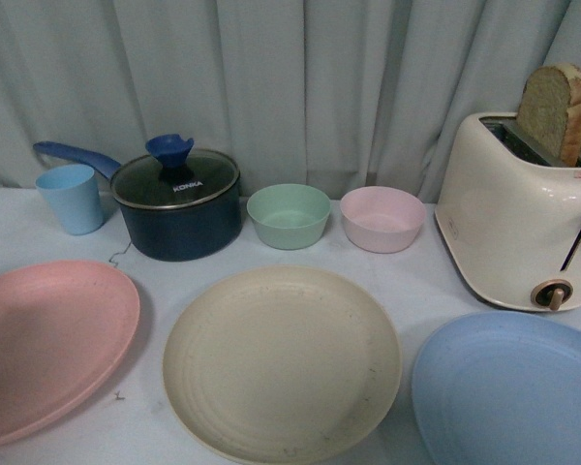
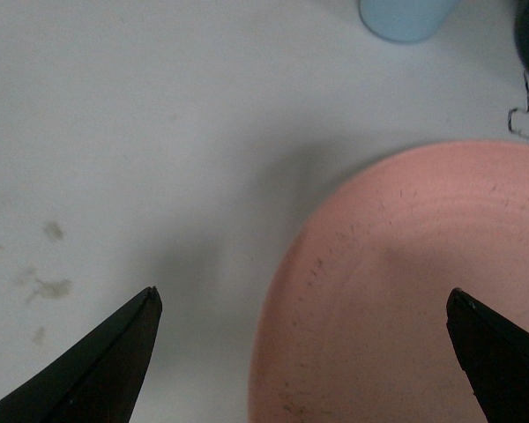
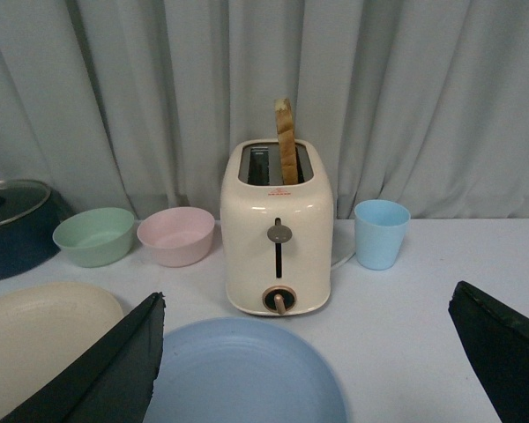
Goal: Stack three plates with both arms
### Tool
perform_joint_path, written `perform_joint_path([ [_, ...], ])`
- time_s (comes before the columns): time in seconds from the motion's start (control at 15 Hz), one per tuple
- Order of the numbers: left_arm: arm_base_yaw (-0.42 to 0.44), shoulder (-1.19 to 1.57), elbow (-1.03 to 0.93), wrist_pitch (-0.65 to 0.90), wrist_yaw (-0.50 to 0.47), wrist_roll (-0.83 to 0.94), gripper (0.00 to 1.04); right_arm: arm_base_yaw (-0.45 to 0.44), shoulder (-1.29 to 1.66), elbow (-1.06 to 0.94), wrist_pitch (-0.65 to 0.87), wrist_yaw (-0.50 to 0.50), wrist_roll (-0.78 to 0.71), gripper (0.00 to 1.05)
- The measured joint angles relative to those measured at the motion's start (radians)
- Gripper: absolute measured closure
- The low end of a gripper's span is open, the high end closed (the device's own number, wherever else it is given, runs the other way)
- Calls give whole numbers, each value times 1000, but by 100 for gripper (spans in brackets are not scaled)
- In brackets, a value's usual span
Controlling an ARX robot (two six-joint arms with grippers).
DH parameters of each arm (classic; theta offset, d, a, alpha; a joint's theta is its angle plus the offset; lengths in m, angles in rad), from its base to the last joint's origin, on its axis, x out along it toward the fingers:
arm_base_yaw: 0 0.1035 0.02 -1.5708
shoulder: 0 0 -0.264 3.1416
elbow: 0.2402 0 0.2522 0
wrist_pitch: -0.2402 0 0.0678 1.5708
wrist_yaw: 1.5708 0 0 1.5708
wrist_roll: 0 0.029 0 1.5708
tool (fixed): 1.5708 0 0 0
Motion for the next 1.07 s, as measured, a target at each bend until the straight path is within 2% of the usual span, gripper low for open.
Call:
perform_joint_path([
  [0.13, -10, 48, -2, 53, -10, -6, 7, 0, 0, 0, 0, 0, 0, 6],
  [0.33, 26, 61, -18, 154, -35, -50, 7, 0, 0, 0, 0, 0, 0, 6],
  [0.6, 71, 93, -71, 213, 5, -75, 7, 0, 0, 0, 0, 0, 0, 6],
  [1.07, 65, 217, -104, 323, 9, -103, 7, 0, 0, 0, 0, 0, 0, 6],
])
